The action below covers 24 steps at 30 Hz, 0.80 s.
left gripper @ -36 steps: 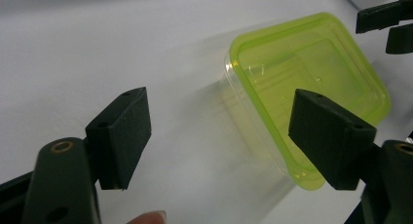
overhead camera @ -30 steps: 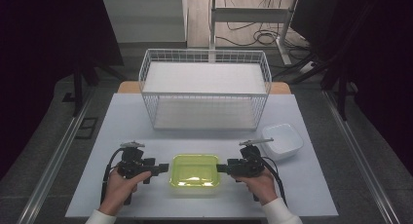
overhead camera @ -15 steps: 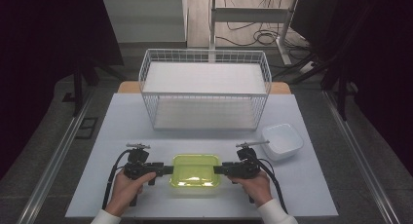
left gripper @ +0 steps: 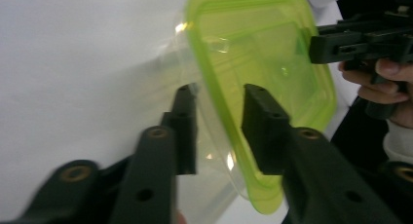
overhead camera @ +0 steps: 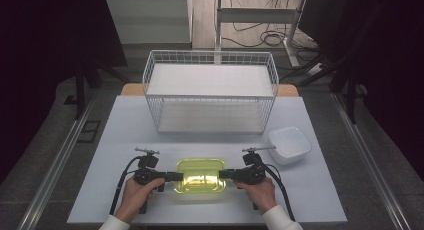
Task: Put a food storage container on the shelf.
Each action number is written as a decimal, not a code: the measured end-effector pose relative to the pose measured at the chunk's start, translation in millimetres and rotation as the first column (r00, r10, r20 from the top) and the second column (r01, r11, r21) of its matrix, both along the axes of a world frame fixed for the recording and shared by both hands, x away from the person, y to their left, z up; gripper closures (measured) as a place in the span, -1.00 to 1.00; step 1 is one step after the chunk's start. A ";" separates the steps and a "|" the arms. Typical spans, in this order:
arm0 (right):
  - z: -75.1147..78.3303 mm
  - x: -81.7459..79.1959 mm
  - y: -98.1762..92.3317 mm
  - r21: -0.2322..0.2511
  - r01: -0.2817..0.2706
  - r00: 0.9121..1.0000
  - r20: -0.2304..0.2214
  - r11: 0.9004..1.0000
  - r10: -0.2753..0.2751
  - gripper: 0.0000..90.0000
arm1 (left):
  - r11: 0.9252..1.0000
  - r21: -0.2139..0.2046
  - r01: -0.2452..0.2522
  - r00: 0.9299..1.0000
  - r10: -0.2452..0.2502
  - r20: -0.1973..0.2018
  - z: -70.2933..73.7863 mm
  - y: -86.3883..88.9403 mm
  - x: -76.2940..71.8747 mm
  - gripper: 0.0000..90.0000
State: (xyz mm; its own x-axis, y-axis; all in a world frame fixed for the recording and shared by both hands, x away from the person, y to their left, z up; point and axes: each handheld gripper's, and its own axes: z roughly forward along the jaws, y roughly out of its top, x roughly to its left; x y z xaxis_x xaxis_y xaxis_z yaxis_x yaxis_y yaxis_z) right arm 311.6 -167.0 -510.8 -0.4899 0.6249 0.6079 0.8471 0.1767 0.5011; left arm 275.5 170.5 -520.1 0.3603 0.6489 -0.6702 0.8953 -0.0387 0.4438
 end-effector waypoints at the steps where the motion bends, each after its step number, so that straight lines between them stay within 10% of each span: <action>1: -0.4 -0.2 -0.6 0.007 0.009 1.000 -0.003 1.000 -0.009 0.59 | 1.000 -0.007 -0.008 1.000 0.008 0.000 0.3 0.3 -0.4 0.57; 13: 8.1 -5.0 -7.6 0.066 0.036 0.999 0.018 0.997 -0.037 0.77 | 0.998 -0.058 -0.032 0.998 0.035 0.055 8.1 4.1 -6.9 0.78; 24: 25.6 -11.3 -9.2 0.052 -0.005 0.991 0.135 0.999 -0.002 0.77 | 0.998 -0.068 -0.013 0.989 0.022 0.144 22.4 4.3 -13.4 0.78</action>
